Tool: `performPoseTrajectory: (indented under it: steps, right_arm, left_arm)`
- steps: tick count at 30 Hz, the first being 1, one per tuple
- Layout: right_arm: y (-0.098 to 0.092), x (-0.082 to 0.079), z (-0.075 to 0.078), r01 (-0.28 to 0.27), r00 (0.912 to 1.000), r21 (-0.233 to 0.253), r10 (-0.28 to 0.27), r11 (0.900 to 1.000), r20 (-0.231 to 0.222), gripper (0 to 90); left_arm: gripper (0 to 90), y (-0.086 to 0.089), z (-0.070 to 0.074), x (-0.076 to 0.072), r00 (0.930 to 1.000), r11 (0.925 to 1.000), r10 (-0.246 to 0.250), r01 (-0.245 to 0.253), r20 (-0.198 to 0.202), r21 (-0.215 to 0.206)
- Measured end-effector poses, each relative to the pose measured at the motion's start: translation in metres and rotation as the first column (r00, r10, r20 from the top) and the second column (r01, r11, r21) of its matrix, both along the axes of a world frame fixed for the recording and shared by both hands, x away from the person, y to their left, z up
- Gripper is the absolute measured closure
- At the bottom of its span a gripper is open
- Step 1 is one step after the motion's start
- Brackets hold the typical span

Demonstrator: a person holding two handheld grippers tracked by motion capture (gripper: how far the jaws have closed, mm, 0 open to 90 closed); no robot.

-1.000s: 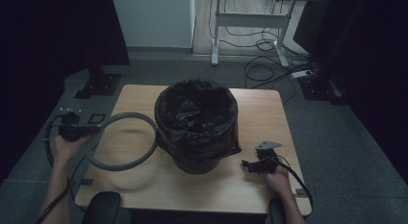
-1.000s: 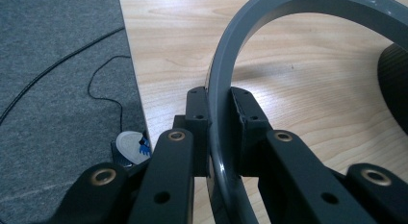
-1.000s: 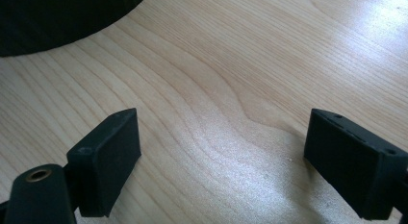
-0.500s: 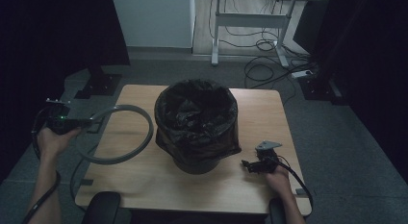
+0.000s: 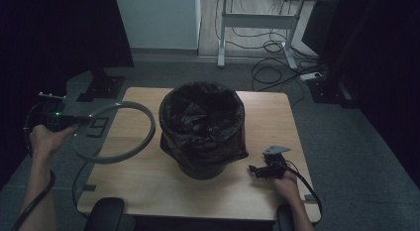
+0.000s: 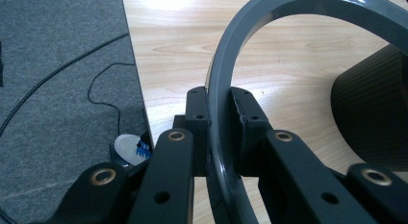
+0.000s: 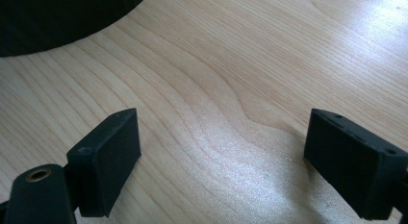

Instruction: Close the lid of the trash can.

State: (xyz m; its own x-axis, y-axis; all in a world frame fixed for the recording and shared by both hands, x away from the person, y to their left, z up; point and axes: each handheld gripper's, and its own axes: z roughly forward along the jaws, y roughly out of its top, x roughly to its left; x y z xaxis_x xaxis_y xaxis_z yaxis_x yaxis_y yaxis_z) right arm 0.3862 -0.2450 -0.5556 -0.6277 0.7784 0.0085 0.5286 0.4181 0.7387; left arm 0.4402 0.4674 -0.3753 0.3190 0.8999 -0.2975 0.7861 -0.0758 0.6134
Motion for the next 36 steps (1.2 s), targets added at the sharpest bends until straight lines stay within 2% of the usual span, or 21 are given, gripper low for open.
performPoseTrajectory:
  steps: [23, 36]
  right_arm:
    - [0.0, 0.0, 0.0, 0.001, 1.0, 0.0, -0.001, 1.0, 0.0, 11.8]
    - [0.0, 0.0, 0.0, 0.0, 1.0, 0.0, 0.0, 1.0, 0.001, 11.8]
  left_arm:
    - [78.6, 0.002, 0.047, -0.001, 0.9998, 0.999, -0.019, 0.019, 0.01, -0.041]
    - [78.5, -0.006, 0.072, 0.002, 0.9989, 0.9975, -0.038, 0.04, 0.028, -0.059]
